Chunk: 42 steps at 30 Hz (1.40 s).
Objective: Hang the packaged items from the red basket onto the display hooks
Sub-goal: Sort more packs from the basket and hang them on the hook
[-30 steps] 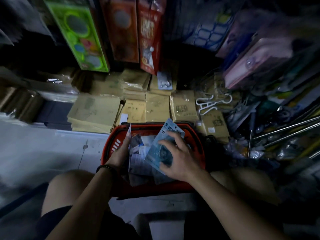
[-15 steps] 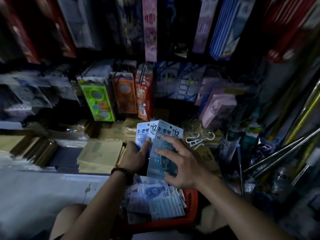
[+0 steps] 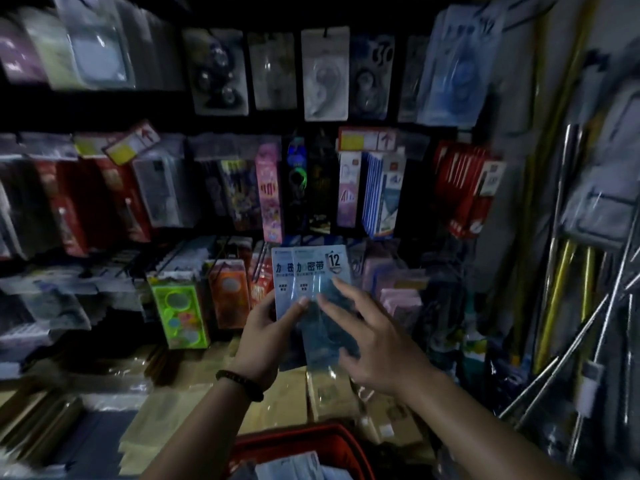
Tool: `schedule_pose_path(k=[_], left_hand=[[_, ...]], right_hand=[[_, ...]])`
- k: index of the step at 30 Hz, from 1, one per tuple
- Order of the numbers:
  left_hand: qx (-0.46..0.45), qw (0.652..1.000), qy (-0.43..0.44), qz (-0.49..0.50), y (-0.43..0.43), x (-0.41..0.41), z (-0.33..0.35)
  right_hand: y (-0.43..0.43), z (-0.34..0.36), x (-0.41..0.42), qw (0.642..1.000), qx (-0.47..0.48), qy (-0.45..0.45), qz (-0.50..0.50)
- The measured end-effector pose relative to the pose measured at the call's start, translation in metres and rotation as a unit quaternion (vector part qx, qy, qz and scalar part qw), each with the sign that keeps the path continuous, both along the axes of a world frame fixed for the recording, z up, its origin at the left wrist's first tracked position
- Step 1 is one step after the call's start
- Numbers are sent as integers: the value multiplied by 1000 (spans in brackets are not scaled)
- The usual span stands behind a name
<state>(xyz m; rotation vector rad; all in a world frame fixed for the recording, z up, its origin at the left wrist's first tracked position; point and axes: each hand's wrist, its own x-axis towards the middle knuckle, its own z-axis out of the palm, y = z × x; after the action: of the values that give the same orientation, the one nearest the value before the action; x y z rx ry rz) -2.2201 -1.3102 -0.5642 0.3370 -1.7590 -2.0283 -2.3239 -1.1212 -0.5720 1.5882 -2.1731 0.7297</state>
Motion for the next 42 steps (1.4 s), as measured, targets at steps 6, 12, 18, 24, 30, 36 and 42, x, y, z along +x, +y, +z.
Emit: schedule_pose_path(k=[6,12,18,24,30,36,42], left_hand=[[-22,998,55,-19,17,-41,73],[-73,991,83,-70,34,-83,152],[-121,986,107,-46,39,-127,217],[-195,975,106,4,33,-161,255],[-244,964,98,27,23,-185,280],[-241,966,91,16,17,-192,289],[-242,967,83,5,21,-192,292]], right_hand=[[12,66,-15,992,-102,-15,-74],[32,132,-56,976,-168,22,-135],[63,204,-118,955,-194,74,-210],[75,255,-181,936,-202,104,-269],[68,275,-222,927,-178,117,-307],[60,267,-238,917,-196,173,-301],[49,269,-241,915,-206,181,-296]])
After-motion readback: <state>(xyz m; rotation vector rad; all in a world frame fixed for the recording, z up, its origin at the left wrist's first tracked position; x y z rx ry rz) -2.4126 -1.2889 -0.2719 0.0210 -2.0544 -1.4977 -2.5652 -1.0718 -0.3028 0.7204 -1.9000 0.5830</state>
